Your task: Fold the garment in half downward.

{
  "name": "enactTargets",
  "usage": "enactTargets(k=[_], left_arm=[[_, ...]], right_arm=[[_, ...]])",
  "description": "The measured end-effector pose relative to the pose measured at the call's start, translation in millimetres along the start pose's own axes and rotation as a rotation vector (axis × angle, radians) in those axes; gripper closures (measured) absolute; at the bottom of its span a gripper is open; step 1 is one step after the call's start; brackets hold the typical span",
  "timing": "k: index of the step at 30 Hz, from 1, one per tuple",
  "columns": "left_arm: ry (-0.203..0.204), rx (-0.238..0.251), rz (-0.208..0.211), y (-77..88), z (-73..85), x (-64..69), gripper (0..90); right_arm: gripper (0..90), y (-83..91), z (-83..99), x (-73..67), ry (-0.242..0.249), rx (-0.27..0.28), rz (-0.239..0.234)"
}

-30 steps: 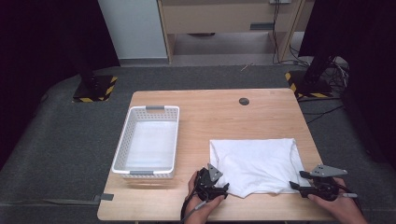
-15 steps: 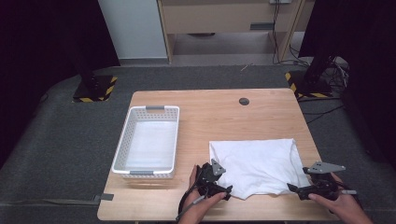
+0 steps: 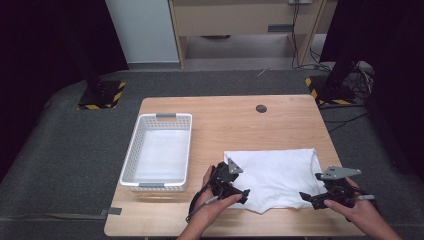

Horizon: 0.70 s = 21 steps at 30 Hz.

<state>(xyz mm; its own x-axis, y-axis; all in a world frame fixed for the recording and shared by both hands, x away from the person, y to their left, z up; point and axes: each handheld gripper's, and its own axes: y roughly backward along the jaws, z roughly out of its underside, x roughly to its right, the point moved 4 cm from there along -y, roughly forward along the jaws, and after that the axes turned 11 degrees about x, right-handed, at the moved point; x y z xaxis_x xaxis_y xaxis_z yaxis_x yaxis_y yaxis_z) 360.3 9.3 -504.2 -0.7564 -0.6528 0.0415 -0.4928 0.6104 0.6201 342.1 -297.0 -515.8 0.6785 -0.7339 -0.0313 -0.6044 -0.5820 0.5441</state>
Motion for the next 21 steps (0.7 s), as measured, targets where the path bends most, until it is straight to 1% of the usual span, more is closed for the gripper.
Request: enactTargets(k=[1,2,5,6,9,12,15,20,21], left_arm=[[0.0,0.0,0.0,0.0,0.0,0.0,2.6],[-0.004,0.0,0.001,0.8,-2.7,-0.3,2.6],[-0.025,0.0,0.006,3.4,-12.6,-0.9,2.5],[-0.031,0.005,0.001,4.5,-17.4,-1.6,2.7],[-0.037,0.013,-0.001,7.5,-29.1,-4.6,2.8],[-0.037,0.017,-0.006,9.1,-40.2,-8.5,2.6],[-0.04,0.001,-0.003,6.3,-51.5,-12.7,2.8],[-0.051,0.006,0.0,3.5,-68.3,-21.0,2.7],[-0.046,0.01,0.0,2.6,-70.3,-22.1,2.7]], right_arm=[[6.2,0.0,0.0,0.0,0.0,0.0,0.0],[6.2,-1.1,-1.9,-2.9,0.007,-0.002,-0.006],[7.1,-4.2,-7.1,-10.9,0.022,0.002,-0.022],[7.2,-5.1,-8.1,-12.4,0.025,0.002,-0.026],[7.5,-8.4,-12.9,-19.3,0.035,0.001,-0.038],[7.9,-12.2,-19.0,-29.0,0.05,-0.002,-0.062],[8.1,-17.4,-27.8,-39.8,0.063,0.005,-0.084],[8.4,-26.0,-40.1,-56.7,0.079,0.004,-0.119],[8.3,-28.1,-41.9,-60.0,0.086,-0.001,-0.128]])
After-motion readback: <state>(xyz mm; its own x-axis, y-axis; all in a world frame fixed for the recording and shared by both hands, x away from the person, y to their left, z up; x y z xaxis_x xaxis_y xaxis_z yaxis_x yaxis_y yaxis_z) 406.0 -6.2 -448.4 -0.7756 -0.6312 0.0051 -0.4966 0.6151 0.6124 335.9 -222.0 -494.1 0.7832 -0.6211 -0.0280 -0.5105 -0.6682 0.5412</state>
